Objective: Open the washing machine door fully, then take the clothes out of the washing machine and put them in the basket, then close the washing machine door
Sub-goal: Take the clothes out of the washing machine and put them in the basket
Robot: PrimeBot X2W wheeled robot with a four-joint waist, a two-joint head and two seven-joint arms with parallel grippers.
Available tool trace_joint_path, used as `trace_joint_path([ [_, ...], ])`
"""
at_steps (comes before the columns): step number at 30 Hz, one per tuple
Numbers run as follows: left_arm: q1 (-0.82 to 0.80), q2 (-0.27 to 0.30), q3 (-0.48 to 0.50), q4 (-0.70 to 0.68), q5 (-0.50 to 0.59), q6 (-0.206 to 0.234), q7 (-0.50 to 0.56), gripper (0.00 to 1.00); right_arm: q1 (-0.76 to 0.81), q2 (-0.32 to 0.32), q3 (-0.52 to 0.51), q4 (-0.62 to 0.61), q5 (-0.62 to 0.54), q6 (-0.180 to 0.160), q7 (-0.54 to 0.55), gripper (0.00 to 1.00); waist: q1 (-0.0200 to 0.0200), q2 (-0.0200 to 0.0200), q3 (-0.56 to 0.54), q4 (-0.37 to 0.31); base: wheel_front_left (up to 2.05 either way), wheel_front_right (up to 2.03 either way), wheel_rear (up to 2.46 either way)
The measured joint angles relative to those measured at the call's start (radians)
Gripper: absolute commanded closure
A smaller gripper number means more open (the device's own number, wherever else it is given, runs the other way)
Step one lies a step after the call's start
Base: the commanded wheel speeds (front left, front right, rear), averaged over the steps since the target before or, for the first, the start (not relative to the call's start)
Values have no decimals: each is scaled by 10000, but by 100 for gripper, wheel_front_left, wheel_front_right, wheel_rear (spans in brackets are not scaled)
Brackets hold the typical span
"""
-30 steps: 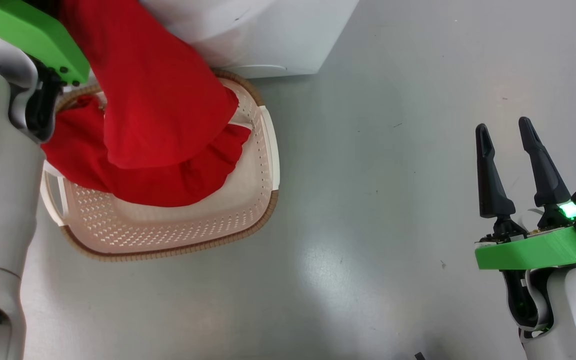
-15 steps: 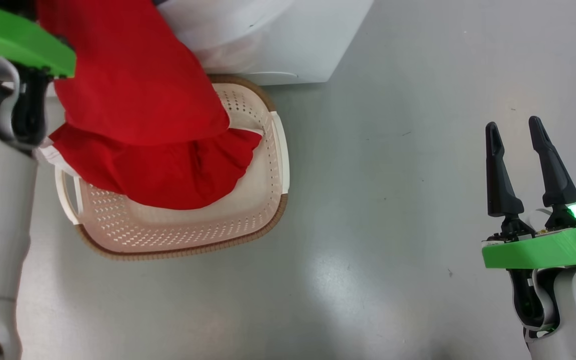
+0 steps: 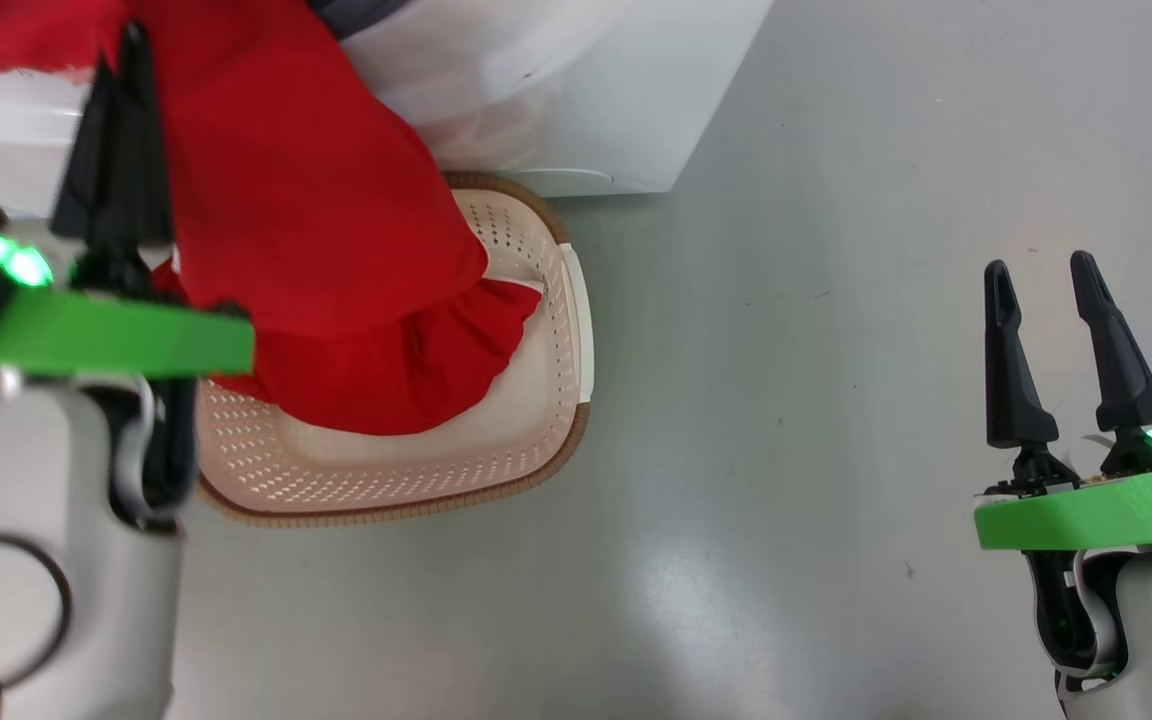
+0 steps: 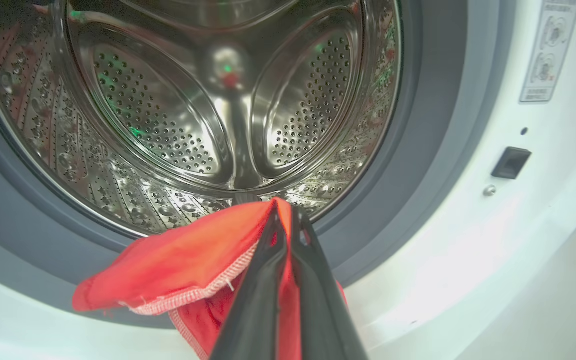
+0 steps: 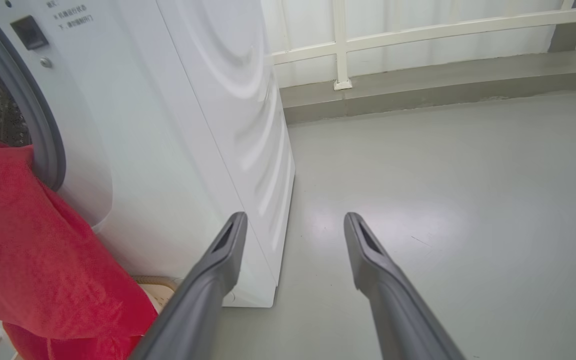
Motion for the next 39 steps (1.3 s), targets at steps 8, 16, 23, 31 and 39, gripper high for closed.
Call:
trace_joint_path([
  [8,1931,-372,-21,-1066,157,-77,-2,100,153,-2,4,-2,0,0,0,0,0,0,-127,32,0,0,0],
  [16,3074,-583,-648,-706,50,-153,151,100,155,-4,52,6,0,0,0,0,0,0,-77,19,0,0,0],
  [23,3147,-658,-1018,725,-138,-161,282,100,153,-6,203,10,0,0,0,0,0,0,-25,-25,0,0,0],
  [31,2236,-679,-1551,3902,-238,-165,265,100,144,-21,222,2,0,0,0,0,0,0,163,-128,0,0,0],
  [39,921,-759,-2382,6163,-757,-173,159,100,119,-54,217,-48,0,0,0,0,0,0,529,-189,0,0,0],
])
